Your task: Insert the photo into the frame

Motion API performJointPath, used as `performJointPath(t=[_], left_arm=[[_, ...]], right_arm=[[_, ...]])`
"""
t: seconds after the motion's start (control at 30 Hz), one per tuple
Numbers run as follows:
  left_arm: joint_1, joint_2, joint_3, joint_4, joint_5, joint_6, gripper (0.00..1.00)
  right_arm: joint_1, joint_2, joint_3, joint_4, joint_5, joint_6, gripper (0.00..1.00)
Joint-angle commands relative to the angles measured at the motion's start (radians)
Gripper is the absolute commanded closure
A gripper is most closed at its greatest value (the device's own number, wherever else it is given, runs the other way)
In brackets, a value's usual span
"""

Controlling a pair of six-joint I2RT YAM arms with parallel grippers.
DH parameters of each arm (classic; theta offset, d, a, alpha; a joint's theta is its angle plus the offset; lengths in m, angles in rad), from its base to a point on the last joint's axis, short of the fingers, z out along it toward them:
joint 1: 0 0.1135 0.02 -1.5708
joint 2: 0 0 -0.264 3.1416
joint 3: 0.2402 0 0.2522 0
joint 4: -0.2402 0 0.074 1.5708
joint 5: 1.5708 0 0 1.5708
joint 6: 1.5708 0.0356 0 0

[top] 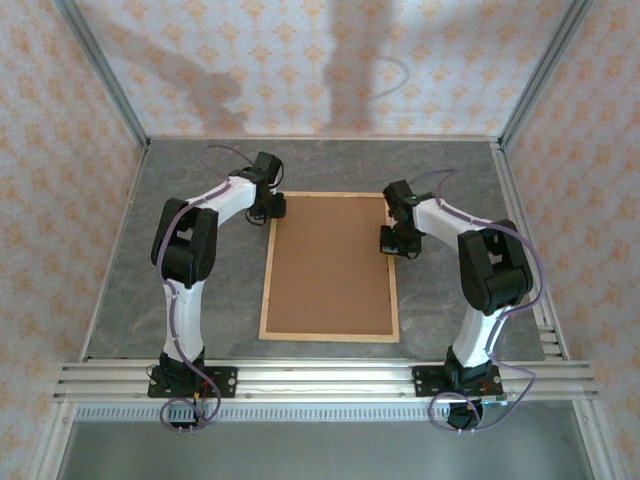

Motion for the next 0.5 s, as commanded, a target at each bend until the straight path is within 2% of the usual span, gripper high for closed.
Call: performJointPath(t=[0.0, 0.47], left_arm=[[-0.039, 0.039, -0.098, -0.130, 0.038, 0.005, 0.74], [-0.075, 0.049, -0.112, -0.192, 0.070, -0.001, 0.74]], right_arm=[[0.005, 0.059, -0.016, 0.035, 0.017, -0.010, 0.94], [0.005, 0.051, -0.023, 0.038, 0.018, -0.010, 0.94]])
